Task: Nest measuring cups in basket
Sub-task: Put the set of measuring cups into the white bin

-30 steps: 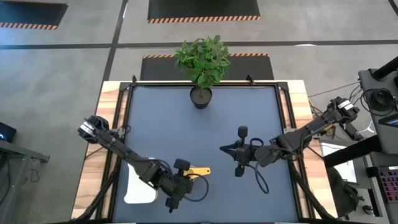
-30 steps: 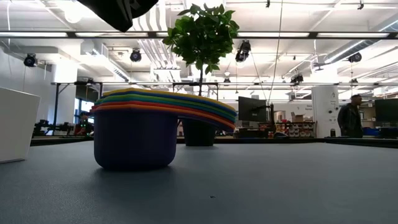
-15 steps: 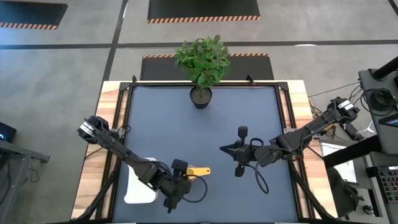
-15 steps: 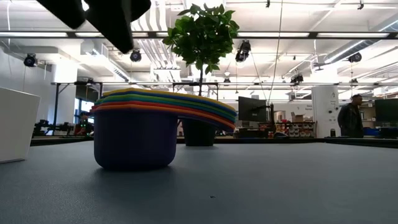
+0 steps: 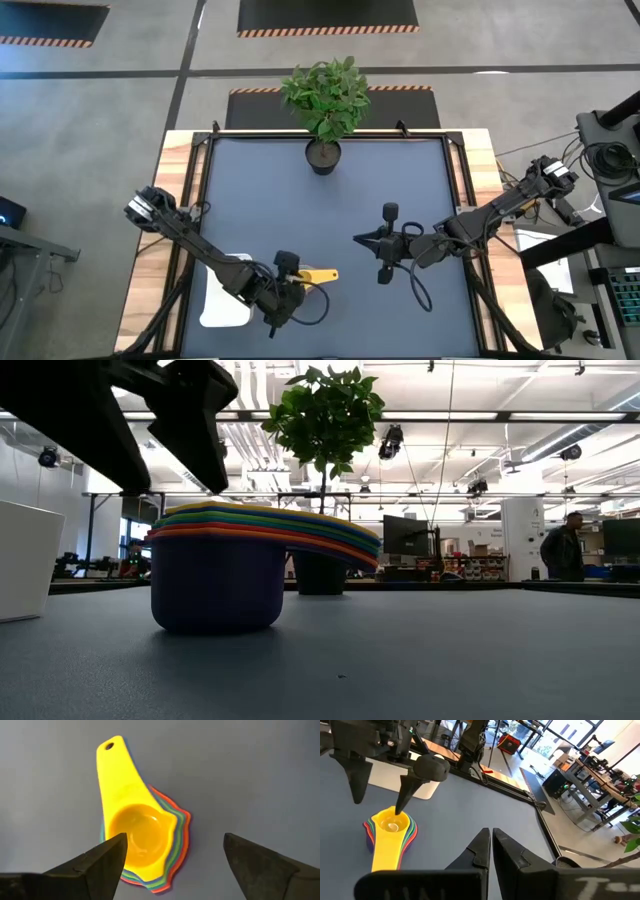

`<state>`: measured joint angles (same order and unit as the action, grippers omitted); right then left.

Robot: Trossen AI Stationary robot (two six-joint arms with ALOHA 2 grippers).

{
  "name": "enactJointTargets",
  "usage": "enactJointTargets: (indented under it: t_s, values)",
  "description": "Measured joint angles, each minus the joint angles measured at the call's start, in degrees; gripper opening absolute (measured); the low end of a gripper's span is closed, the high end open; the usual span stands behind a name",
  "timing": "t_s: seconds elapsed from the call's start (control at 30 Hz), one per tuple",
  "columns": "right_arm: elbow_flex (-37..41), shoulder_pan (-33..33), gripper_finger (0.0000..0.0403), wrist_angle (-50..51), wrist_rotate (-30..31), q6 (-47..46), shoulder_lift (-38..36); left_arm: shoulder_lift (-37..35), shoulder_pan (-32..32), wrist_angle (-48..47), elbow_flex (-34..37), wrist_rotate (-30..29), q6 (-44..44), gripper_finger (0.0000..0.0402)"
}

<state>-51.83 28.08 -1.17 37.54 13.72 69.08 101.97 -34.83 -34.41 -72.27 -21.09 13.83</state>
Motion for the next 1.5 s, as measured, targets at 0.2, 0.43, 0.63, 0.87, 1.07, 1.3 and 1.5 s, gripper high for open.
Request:
enactJointTargets:
  t_s: [0.2, 0.43, 0.63, 0.87, 1.07, 1.3, 1.5]
  values:
    - [0.00, 0.00, 0.0009, 0.00, 0.00, 0.06, 0.00, 0.00, -0.19, 2.64, 1.07, -0.48, -1.37, 0.0301]
    - [0.00, 0.02, 0.0009, 0.02, 0.02, 0.46, 0.00, 0.23, -0.67, 5.99, 2.66, -1.00, -1.38, 0.0299]
    - [0.00, 0.01, 0.0009, 0.00, 0.02, 0.48, 0.00, 2.69, -1.33, 6.47, 2.64, -3.29, -1.61, 0.0299]
    - [0.00, 0.01, 0.0009, 0.00, 0.02, 0.46, 0.00, 4.15, -1.77, 6.56, 2.65, -5.77, -1.28, 0.0299]
    - [0.00, -0.01, 0.0009, 0.00, 0.02, 0.48, 0.00, 6.88, -1.90, 7.40, 2.58, -7.78, -1.18, 0.0284]
    - [0.00, -0.01, 0.0009, -0.02, 0.02, 0.48, 0.00, 7.91, -2.21, 8.27, 2.44, -9.23, 1.29, 0.0250]
    - [0.00, -0.01, 0.0009, -0.58, 0.02, 1.18, 0.00, 7.91, -2.40, 7.63, 2.43, -9.69, 1.96, 0.0201]
